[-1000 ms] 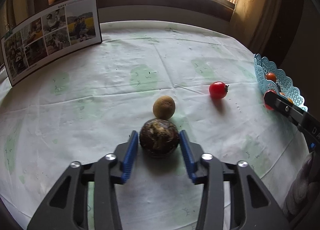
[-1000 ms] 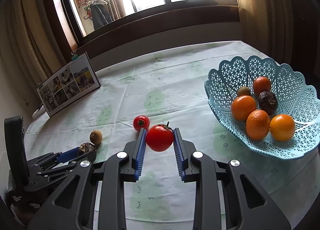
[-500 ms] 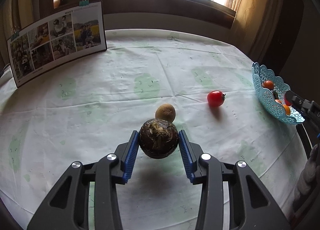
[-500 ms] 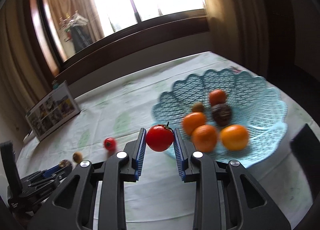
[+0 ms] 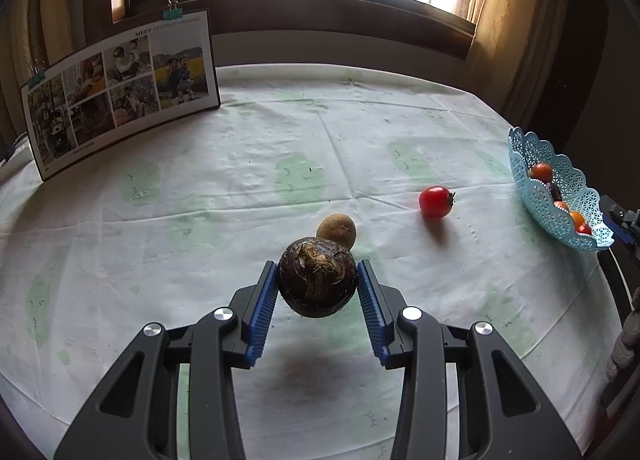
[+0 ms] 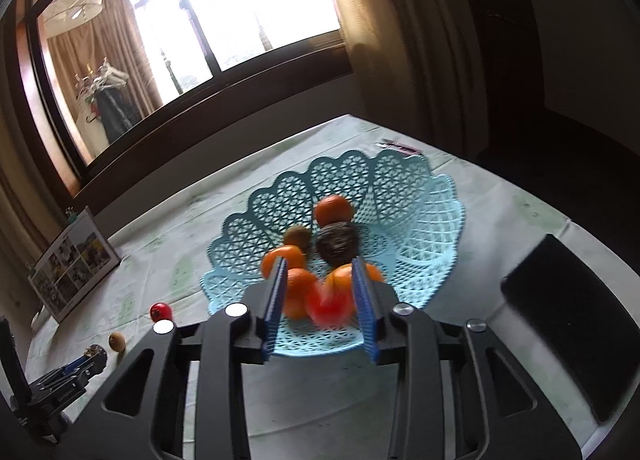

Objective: Organize fruits
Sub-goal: 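Carry the tomato into the blue basket and open the right gripper, then lower the passion fruit into the blue basket and open the left gripper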

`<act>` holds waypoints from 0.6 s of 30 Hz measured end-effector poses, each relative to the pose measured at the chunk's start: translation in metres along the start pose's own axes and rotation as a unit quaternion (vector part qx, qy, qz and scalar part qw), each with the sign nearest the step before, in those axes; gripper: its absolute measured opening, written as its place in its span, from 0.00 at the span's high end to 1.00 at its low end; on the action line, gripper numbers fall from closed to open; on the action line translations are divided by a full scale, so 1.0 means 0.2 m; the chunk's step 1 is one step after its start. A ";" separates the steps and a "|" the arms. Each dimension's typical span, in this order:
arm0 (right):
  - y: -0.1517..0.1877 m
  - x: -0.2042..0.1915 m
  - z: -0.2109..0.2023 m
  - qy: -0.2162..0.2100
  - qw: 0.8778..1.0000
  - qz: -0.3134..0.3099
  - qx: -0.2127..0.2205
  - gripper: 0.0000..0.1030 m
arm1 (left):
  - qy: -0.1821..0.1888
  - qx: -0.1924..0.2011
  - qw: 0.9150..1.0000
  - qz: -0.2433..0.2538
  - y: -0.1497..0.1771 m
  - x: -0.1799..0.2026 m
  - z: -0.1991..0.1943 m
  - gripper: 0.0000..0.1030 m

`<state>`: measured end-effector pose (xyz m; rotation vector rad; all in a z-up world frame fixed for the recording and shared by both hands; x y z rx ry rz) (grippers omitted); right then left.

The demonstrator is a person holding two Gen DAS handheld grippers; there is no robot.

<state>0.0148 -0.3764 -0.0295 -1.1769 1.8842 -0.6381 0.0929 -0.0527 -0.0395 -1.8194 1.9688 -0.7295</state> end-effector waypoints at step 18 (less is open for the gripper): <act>0.00 0.12 -0.06 0.038 0.997 0.018 0.060 0.54 | 0.018 0.017 0.997 0.067 -0.10 0.37 -0.07 0.60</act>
Point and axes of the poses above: each gripper's, at about its wrist camera, not at the fingertips, and z roughly the way its jaws point, x to its right, y to its underside, the point moved 9 cm from there along z, roughly the way its jaws point, and after that the axes turned 6 degrees about -x, right-handed, at the moved point
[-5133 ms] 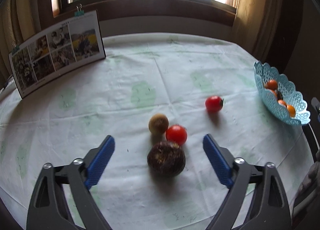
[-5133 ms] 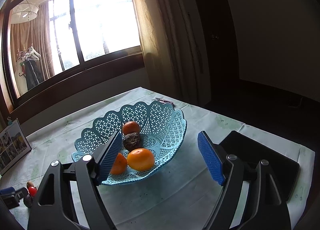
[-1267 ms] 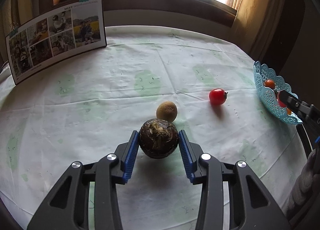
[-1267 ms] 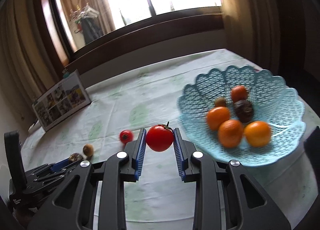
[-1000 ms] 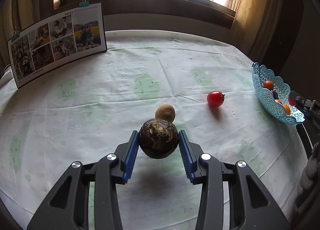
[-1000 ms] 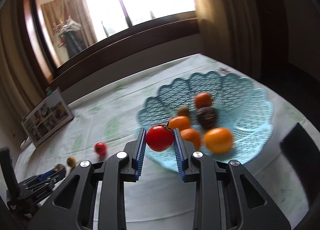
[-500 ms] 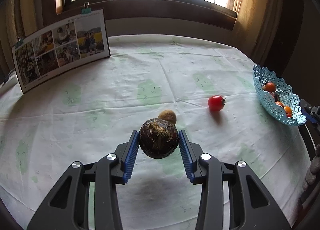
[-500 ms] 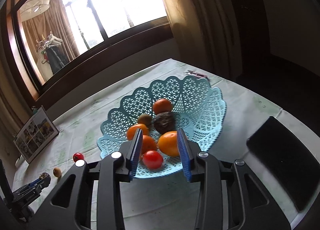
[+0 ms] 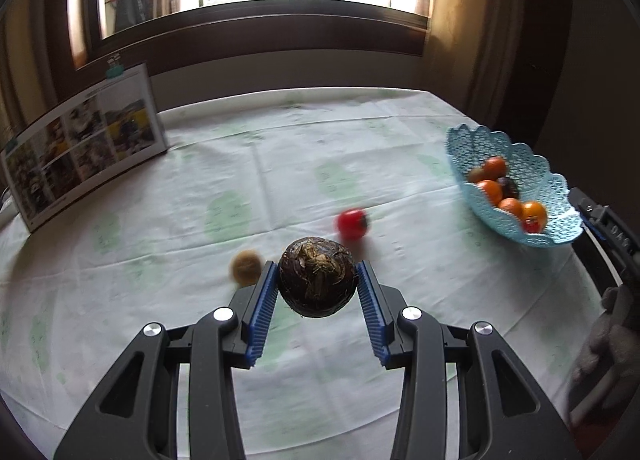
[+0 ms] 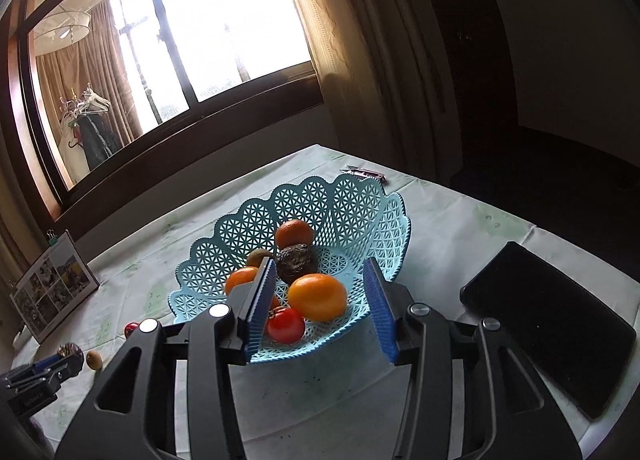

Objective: Organize fruits
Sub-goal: 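Lower the passion fruit into the blue basket and open the left gripper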

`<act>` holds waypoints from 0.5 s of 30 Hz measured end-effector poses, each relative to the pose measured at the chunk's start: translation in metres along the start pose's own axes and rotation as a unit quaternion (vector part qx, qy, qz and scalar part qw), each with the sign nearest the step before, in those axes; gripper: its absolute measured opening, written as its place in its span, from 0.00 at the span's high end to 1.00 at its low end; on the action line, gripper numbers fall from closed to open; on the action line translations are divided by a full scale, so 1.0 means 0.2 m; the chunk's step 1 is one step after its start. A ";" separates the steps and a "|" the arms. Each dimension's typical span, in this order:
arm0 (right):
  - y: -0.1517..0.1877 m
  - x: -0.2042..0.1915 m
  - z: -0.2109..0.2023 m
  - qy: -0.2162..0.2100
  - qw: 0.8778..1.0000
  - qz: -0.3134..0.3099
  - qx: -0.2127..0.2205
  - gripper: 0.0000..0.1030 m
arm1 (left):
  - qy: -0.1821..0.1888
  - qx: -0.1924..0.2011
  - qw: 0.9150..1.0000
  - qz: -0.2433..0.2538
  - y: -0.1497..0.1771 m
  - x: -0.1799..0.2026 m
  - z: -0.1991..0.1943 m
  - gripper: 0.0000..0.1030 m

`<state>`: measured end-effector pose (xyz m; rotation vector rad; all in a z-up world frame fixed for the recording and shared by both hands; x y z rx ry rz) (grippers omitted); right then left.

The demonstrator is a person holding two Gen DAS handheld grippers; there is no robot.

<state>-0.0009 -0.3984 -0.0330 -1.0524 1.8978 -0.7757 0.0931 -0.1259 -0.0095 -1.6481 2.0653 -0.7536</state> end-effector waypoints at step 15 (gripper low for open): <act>0.00 -0.03 -0.05 0.015 0.999 -0.015 0.025 0.44 | 0.070 0.019 0.995 0.068 -0.23 0.53 0.07 0.60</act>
Point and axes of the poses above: each gripper's, at about its wrist camera, not at the fingertips, and z roughly the way its jaws point, x to its right, y to its underside, the point moved 9 cm from there along z, roughly the way its jaws point, and after that the axes turned 6 degrees about -x, right-handed, at the moved point
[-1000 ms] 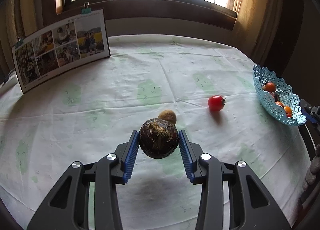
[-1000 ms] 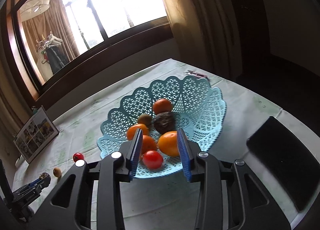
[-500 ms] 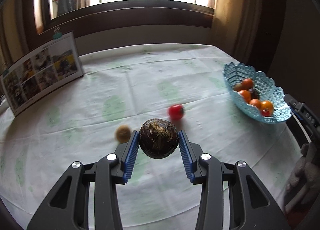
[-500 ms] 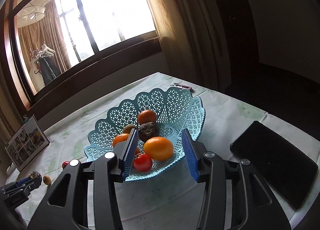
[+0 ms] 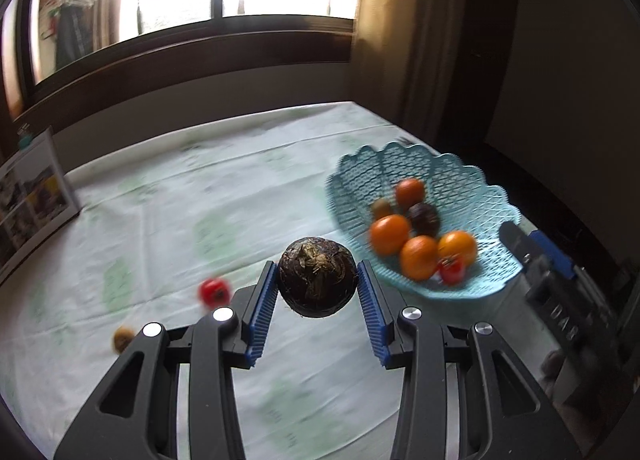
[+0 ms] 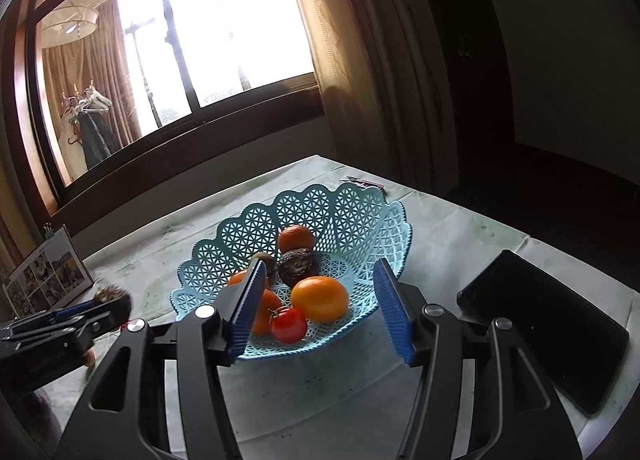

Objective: Organize fruits
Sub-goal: 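Lower the passion fruit into the blue basket and open the left gripper, then grasp the small brown kiwi with the left gripper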

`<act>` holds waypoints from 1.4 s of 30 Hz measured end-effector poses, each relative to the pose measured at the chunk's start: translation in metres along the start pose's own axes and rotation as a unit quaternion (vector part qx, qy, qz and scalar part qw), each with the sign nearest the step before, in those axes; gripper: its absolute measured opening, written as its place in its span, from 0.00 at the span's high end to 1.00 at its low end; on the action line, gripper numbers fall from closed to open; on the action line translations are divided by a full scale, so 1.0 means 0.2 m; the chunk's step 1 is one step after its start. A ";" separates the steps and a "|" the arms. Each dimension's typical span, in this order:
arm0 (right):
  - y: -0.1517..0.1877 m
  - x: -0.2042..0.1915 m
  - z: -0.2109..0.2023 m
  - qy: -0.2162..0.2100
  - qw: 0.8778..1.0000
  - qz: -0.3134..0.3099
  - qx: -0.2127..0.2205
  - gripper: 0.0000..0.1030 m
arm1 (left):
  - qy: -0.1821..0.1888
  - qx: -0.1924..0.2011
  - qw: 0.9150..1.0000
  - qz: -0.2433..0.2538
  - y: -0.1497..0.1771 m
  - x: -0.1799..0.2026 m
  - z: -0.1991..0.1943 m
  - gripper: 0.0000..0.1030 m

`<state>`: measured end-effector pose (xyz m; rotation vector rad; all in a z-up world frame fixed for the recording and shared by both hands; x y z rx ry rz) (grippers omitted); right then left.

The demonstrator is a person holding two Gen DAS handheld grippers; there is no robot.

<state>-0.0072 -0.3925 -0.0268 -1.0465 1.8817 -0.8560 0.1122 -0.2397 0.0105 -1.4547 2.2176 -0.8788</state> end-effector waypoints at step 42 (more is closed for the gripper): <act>0.00 0.03 -0.01 0.017 1.000 0.007 0.008 0.41 | 0.000 0.025 0.999 -0.048 -0.13 -0.08 0.12 0.33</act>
Point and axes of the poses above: each gripper's, at about its wrist camera, not at the fingertips, and z roughly the way its jaws point, x to its right, y to its underside, the point moved 9 cm from there along z, roughly the way its jaws point, and after that the axes turned 6 degrees about -x, right-handed, at the moved point
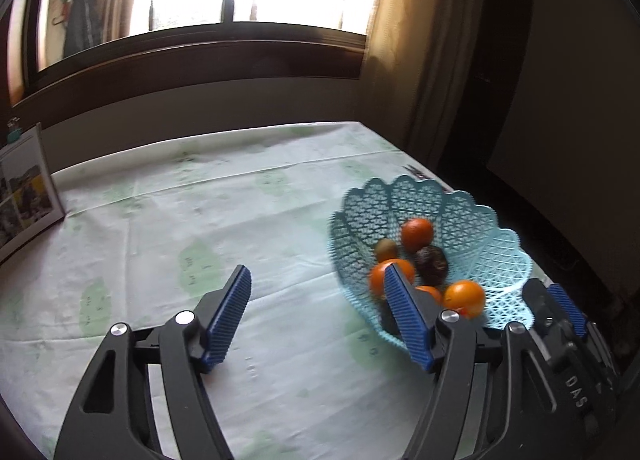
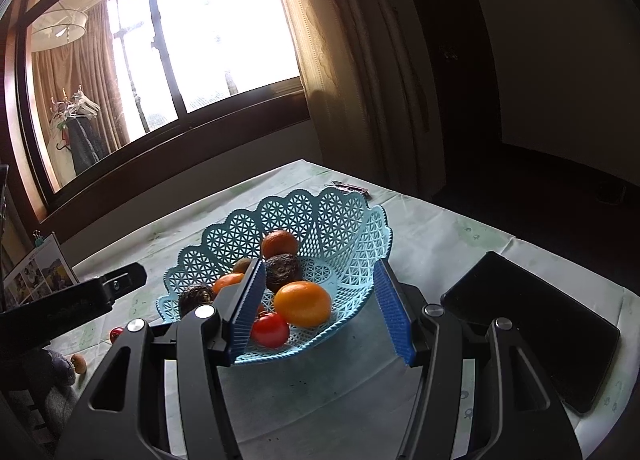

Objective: Organize fruits
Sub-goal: 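Grasp the small brown kiwi with the left gripper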

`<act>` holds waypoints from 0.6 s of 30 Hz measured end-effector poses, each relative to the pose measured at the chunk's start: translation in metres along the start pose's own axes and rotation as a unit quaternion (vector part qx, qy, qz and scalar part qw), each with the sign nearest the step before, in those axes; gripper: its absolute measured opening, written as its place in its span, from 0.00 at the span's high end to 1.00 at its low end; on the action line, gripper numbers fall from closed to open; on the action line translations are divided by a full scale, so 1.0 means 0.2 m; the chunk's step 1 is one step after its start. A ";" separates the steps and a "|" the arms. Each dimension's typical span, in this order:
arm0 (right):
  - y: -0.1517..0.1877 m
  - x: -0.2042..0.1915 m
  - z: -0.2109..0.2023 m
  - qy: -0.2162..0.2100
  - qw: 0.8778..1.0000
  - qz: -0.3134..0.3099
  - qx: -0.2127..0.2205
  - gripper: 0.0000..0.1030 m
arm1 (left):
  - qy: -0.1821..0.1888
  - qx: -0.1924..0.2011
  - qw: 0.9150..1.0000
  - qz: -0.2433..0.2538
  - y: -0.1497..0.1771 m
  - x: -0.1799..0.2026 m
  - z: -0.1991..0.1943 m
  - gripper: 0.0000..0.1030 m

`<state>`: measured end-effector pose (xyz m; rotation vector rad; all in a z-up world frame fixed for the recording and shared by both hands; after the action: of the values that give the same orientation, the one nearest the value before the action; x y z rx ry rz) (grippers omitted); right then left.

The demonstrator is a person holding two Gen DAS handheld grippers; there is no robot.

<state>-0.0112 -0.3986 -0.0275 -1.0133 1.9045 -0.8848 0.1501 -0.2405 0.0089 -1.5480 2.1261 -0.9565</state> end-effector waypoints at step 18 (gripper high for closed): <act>0.04 -0.18 0.00 -0.085 0.995 -0.038 -0.023 0.32 | -0.073 -0.006 0.996 -0.049 0.13 -0.47 -0.19 0.32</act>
<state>-0.0008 -0.3635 -0.0224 -1.1572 1.7612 -0.7740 0.1413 -0.1355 0.0080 -1.6882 1.9757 -0.8360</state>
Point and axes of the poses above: each gripper's, at about its wrist camera, not at the fingertips, and z roughly the way its jaws point, x to its right, y to its underside, the point moved 9 cm from there along z, roughly the way its jaws point, and after that the axes turned 6 degrees about -x, right-handed, at the moved point
